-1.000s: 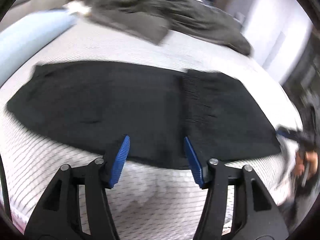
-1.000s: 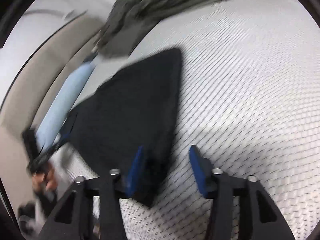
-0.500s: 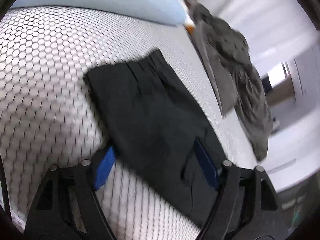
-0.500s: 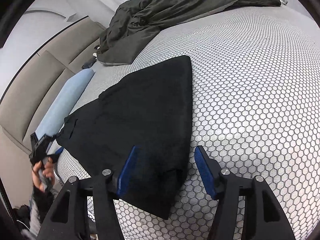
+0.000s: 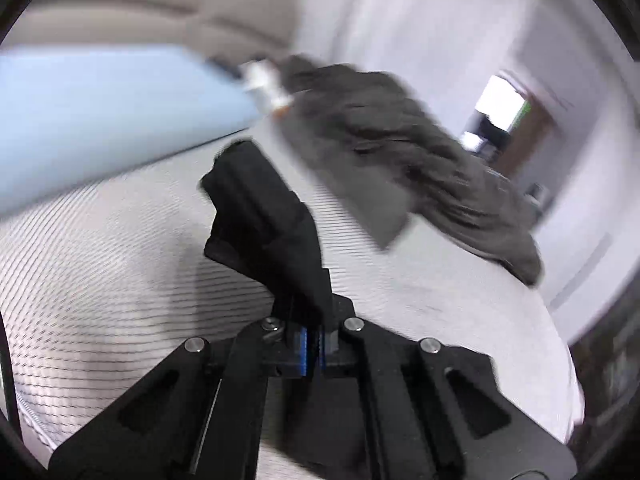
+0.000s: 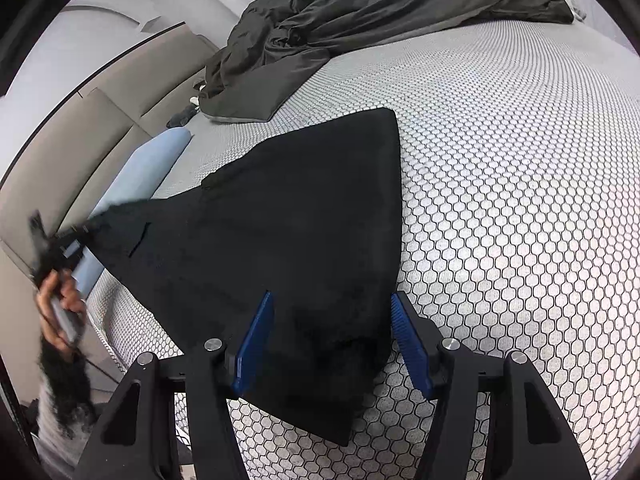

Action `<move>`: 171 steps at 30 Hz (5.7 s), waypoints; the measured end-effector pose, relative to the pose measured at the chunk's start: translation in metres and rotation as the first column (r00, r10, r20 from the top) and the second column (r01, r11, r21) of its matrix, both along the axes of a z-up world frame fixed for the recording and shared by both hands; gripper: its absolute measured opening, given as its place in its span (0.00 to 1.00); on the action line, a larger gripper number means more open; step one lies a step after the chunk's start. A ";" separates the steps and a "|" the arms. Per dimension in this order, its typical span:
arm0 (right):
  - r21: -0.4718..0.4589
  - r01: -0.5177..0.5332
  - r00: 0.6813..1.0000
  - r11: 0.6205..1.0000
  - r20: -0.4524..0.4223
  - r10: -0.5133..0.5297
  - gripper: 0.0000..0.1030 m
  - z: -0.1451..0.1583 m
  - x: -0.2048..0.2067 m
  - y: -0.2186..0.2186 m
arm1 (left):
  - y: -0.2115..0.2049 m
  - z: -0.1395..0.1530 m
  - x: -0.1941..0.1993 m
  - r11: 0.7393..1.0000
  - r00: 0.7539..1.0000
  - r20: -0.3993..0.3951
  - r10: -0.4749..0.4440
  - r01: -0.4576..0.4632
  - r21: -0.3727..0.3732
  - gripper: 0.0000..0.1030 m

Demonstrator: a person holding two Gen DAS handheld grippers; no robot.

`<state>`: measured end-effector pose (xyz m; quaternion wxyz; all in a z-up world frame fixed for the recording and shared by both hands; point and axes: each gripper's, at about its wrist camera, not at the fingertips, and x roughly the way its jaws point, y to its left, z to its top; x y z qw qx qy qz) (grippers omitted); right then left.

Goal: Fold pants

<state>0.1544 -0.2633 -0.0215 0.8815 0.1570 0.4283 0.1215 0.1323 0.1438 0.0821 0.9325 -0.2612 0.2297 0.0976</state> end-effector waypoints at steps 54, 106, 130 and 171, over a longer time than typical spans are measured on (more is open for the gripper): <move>0.307 0.028 1.000 0.951 -0.017 -0.024 0.61 0.002 0.036 0.004 | -0.158 -0.119 0.073 0.843 0.826 -0.349 -0.443 0.516 0.150 0.60; 0.438 -0.006 0.999 0.899 0.034 -0.010 0.57 -0.010 0.056 -0.016 | -0.149 -0.114 0.067 0.842 0.822 -0.355 -0.446 0.520 0.146 0.61; 0.416 -0.084 0.990 0.905 -0.072 0.125 0.47 -0.034 0.052 0.004 | -0.148 -0.113 0.067 0.839 0.819 -0.360 -0.446 0.523 0.150 0.61; 0.124 -0.143 0.983 0.982 -0.093 0.155 0.38 -0.021 0.046 0.021 | -0.132 -0.104 0.066 0.866 0.843 -0.320 -0.432 0.487 0.115 0.61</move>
